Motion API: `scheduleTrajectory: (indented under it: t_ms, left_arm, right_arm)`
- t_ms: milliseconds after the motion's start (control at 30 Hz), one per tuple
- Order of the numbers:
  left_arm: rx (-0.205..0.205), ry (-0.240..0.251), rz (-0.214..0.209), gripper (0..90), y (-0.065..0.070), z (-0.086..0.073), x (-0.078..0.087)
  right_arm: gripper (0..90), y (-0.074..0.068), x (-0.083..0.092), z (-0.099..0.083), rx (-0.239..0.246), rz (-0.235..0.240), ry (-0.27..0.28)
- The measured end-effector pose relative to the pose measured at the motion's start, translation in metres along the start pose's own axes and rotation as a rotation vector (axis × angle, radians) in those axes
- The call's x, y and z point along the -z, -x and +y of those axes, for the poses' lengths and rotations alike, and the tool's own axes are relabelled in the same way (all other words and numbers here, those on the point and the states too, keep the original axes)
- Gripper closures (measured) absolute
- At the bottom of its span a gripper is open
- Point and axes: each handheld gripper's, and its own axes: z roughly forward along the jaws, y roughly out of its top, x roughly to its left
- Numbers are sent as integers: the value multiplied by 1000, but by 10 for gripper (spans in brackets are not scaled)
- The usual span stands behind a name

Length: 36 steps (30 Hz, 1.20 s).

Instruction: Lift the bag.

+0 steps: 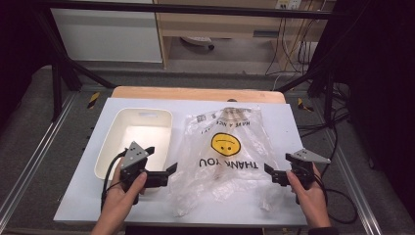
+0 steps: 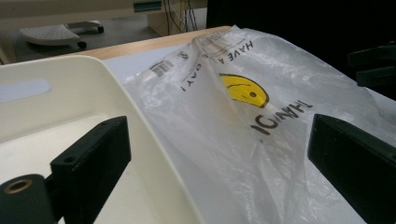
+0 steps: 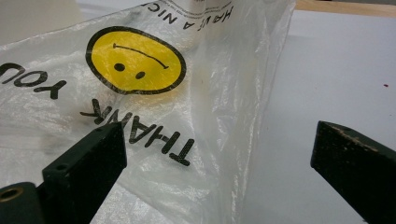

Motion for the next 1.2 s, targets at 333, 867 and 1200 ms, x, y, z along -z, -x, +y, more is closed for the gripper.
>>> scheduleTrajectory:
  t_ms: [333, 867, 1200]
  left_arm:
    - [55, 56, 76, 59, -46, -8, 46]
    - [92, 115, 205, 64, -95, -12, 76]
    - [128, 110, 254, 63, -117, -36, 98]
  right_arm:
    - [36, -2, 11, -3, 3, -9, 40]
    - [46, 12, 26, -18, -46, -42, 60]
    - [46, 17, 24, -23, -52, -52, 46]
